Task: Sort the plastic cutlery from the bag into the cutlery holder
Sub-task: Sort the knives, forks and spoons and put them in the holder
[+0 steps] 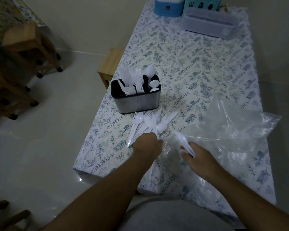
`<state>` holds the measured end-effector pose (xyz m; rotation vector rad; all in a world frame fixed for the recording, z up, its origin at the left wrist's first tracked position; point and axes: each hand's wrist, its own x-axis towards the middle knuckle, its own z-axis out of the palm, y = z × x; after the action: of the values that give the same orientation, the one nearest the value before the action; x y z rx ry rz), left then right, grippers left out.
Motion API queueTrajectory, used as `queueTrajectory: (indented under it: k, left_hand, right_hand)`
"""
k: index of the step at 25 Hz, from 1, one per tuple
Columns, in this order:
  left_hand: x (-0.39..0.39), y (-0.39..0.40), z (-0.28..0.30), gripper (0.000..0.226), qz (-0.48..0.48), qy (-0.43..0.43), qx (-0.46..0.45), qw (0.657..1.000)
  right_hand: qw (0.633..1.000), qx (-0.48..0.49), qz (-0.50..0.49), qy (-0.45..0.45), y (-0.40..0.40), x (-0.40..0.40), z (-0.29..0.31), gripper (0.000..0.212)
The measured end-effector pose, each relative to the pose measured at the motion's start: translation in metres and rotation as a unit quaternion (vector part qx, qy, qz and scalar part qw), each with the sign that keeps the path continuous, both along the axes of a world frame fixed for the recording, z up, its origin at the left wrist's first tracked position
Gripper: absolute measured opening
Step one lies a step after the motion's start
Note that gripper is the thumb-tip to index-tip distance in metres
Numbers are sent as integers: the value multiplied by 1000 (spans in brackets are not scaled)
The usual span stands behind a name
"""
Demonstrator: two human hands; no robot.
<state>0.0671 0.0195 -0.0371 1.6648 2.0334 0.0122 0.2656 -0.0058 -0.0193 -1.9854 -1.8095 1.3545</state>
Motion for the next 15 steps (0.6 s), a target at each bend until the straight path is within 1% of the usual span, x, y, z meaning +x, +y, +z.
queueTrajectory:
  k: [1, 2, 3, 4, 6, 7, 9, 10, 11, 12, 13, 15]
  left_hand:
    - [1, 3, 0, 38, 3, -2, -9, 1000]
    - [3, 4, -2, 31, 3, -2, -22, 1000]
    - [4, 5, -1, 23, 4, -1, -31, 999]
    - [6, 5, 1, 17, 5, 1, -34, 999]
    - [6, 1, 8, 19, -5, -10, -24, 1000]
    - [8, -4, 14, 22, -29, -29, -14, 999]
    - [12, -20, 26, 25, -137, -62, 19, 989]
    - [15, -29, 33, 27, -200, -68, 37, 977]
    - [18, -38, 37, 28, -243, -75, 50, 966]
    - [17, -44, 38, 30, -263, -81, 57, 960]
    - [15, -46, 36, 31, -259, -86, 67, 960]
    - [1, -42, 24, 27, -184, -95, 114, 972]
  right_hand:
    - [998, -10, 46, -36, -1, 7, -7, 21]
    - [996, -19, 71, -59, -1, 13, -11, 23]
    - [995, -26, 68, -61, 1, 17, -14, 22]
    - [998, -34, 45, -42, 3, 19, -13, 19]
    - [997, -44, -50, 47, 5, 14, -9, 13]
    - [987, -52, -108, 106, 4, 7, -5, 11]
    - [946, -91, -204, 234, 4, -11, 4, 11]
    - [926, -108, -229, 279, 4, -20, 6, 16]
    - [916, -118, -241, 299, 4, -26, 7, 21]
    - [916, -118, -244, 294, 4, -31, 6, 26]
    - [924, -112, -243, 271, 6, -32, 5, 30]
    - [941, -90, -241, 221, 6, -30, 7, 35]
